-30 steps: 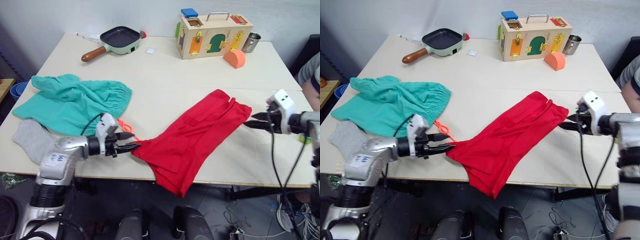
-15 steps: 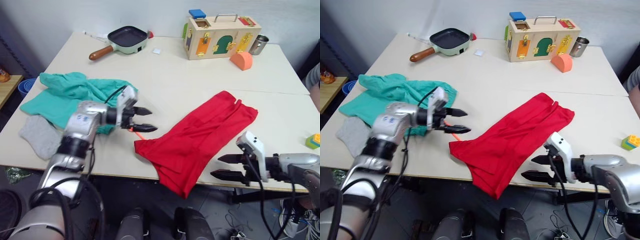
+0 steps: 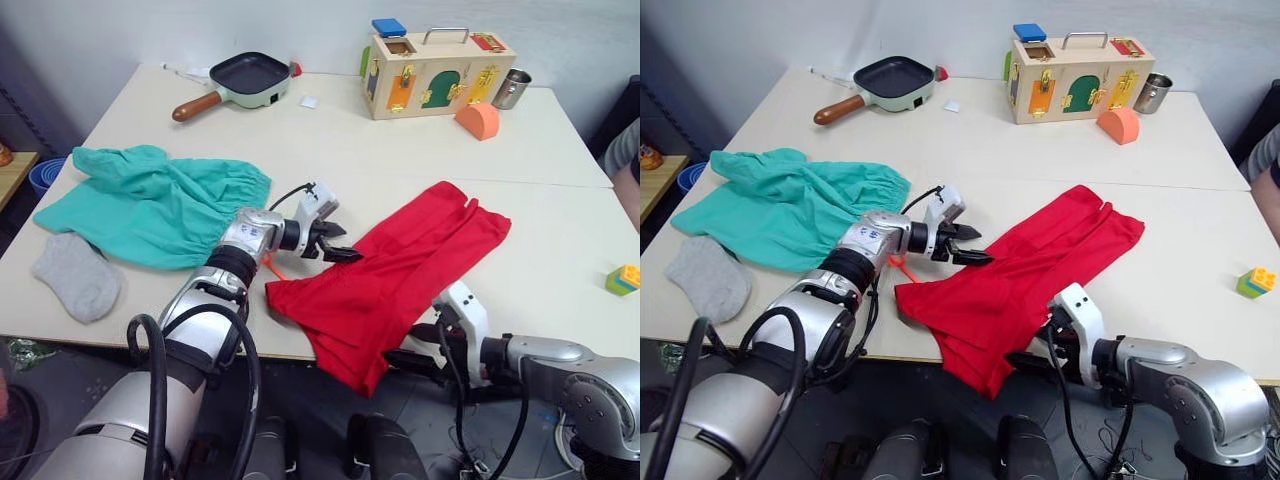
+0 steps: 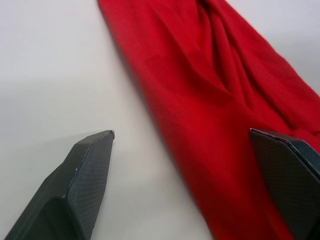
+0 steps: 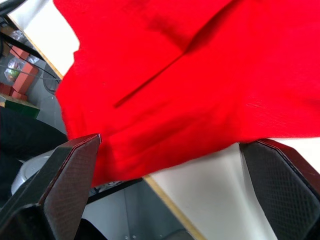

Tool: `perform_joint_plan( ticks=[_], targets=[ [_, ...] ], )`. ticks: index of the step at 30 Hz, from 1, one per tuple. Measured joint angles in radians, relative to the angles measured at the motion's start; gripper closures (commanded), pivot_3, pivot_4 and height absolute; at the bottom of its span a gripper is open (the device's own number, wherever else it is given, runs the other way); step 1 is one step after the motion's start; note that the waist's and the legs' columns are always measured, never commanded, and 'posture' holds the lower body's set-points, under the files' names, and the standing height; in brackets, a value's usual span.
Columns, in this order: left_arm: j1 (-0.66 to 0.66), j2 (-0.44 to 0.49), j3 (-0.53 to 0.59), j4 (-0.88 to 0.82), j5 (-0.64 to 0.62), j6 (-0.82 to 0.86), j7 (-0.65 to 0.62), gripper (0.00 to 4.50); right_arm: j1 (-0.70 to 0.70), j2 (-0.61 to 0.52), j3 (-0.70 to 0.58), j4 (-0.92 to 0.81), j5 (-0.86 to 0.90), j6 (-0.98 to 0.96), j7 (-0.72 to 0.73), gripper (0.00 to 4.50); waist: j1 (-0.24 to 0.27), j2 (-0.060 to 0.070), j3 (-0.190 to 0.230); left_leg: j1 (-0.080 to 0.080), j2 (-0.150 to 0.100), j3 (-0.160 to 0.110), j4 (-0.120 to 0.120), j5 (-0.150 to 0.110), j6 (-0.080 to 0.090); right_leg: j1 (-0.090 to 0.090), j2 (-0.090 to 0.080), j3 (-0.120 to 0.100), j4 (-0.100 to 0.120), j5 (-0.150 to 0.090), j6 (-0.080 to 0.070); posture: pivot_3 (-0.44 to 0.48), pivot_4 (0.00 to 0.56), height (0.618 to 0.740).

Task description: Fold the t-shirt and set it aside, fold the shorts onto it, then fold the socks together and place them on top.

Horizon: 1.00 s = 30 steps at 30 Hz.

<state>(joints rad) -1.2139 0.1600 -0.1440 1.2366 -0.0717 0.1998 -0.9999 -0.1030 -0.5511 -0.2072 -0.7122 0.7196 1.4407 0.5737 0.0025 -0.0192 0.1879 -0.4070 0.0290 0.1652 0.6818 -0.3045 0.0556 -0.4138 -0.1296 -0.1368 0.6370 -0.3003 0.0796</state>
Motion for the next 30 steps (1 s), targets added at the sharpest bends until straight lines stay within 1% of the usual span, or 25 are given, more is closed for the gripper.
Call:
perform_joint_plan(
  ticks=[2,5,8,10,13,16,17,18,24,30],
  targets=[
    [-0.003,-0.009,0.019,0.011,0.0,0.007,0.003,0.0,0.0,0.006,0.003,-0.008,0.006,0.005,-0.021,0.02,-0.003,0.0,0.0,0.0,0.0,0.0,0.0,0.0,0.0,0.0,0.0,0.0,0.0,0.0,0.0,0.0,0.15,0.74],
    [-0.01,-0.028,0.049,0.032,0.0,0.016,0.005,0.61,0.005,0.013,0.014,-0.022,0.007,0.009,-0.053,0.62,-0.003,0.0,0.0,0.0,0.0,0.0,0.0,0.0,0.0,0.0,0.0,0.0,0.0,0.0,0.0,0.0,0.15,0.74],
    [-0.009,-0.044,0.057,0.037,0.005,0.017,0.007,1.56,0.005,0.025,0.036,-0.023,0.006,0.009,-0.082,1.66,-0.004,0.0,0.0,0.0,0.0,0.0,0.0,0.0,0.0,0.0,0.0,0.0,0.0,0.0,0.0,0.0,0.15,0.74],
    [-0.004,-0.055,0.073,0.037,0.006,0.003,0.029,2.21,0.004,0.03,0.051,-0.022,0.006,0.002,-0.096,2.34,-0.004,0.0,0.0,0.0,0.0,0.0,0.0,0.0,0.0,0.0,0.0,0.0,0.0,0.0,0.0,0.0,0.15,0.74],
    [0.01,-0.076,0.097,0.037,0.002,-0.001,0.044,3.15,0.0,0.03,0.065,-0.008,0.006,-0.007,-0.105,3.36,-0.005,0.0,0.0,0.0,0.0,0.0,0.0,0.0,0.0,0.0,0.0,0.0,0.0,0.0,0.0,0.0,0.15,0.74],
    [0.015,-0.078,0.108,0.037,0.002,0.007,0.042,4.07,0.0,0.024,0.071,0.011,0.008,-0.02,-0.103,4.37,-0.005,0.0,0.0,0.0,0.0,0.0,0.0,0.0,0.0,0.0,0.0,0.0,0.0,0.0,0.0,0.0,0.15,0.74],
    [0.017,-0.078,0.117,0.037,0.001,0.011,0.041,4.43,0.0,0.014,0.071,0.012,0.013,-0.022,-0.099,4.5,-0.005,0.0,0.0,0.0,0.0,0.0,0.0,0.0,0.0,0.0,0.0,0.0,0.0,0.0,0.0,0.0,0.15,0.74],
    [0.021,-0.078,0.128,0.037,-0.001,0.015,0.042,4.47,0.0,0.006,0.071,0.013,0.016,-0.024,-0.095,4.5,-0.005,0.0,0.0,0.0,0.0,0.0,0.0,0.0,0.0,0.0,0.0,0.0,0.0,0.0,0.0,0.0,0.15,0.74],
    [0.047,-0.07,0.173,0.034,-0.007,0.035,0.065,4.47,-0.002,-0.055,0.075,0.054,0.018,-0.067,-0.053,4.5,-0.004,0.0,0.0,0.0,0.0,0.0,0.0,0.0,0.001,0.0,0.0,0.0,0.0,0.0,0.0,0.0,0.15,0.74],
    [0.071,-0.056,0.194,-0.012,-0.017,0.051,0.104,4.47,-0.038,-0.168,0.087,0.119,0.009,-0.122,0.0,4.5,-0.005,0.0,0.0,0.0,0.0,0.0,0.0,0.0,0.001,0.0,0.0,0.0,0.0,0.0,0.0,0.0,0.15,0.74]
  ],
)
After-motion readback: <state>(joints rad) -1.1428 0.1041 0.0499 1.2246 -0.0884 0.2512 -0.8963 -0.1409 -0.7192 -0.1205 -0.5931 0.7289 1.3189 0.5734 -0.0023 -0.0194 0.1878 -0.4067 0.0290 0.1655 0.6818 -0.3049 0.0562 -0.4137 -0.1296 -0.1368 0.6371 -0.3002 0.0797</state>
